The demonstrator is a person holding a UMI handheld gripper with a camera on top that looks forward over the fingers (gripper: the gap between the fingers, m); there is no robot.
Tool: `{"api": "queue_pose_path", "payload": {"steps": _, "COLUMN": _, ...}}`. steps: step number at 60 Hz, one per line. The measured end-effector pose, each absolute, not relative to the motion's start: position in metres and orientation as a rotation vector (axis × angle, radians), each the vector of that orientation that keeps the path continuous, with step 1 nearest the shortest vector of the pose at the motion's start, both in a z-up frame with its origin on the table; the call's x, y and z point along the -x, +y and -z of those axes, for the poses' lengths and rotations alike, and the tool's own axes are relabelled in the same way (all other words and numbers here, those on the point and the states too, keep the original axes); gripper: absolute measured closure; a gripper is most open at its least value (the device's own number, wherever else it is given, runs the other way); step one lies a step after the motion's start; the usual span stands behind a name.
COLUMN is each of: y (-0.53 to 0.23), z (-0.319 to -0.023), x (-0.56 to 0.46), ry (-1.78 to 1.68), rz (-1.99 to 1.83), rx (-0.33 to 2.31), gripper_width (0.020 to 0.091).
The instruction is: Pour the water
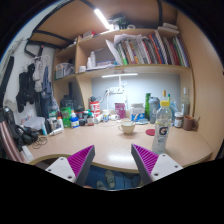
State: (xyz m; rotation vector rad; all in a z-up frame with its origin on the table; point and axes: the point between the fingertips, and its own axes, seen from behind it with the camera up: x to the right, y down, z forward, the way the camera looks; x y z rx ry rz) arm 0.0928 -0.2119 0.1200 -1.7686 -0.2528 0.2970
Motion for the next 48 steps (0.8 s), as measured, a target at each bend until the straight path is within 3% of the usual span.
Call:
{"api": "queue_pose_path", "payload": {"steps": 27, "y": -0.168, "z": -0.109, "x": -0.179, "ry": -0.222, "rz": -0.106, "rx": 1.752, "gripper_width": 0.0291}}
{"api": "queue_pose_path", "payload": {"steps": 48, "y": -0.068, "z": -0.065, "x": -0.258, "ry": -0.128, "rz": -0.059, "rx": 1.769, "gripper_width": 0.0283}}
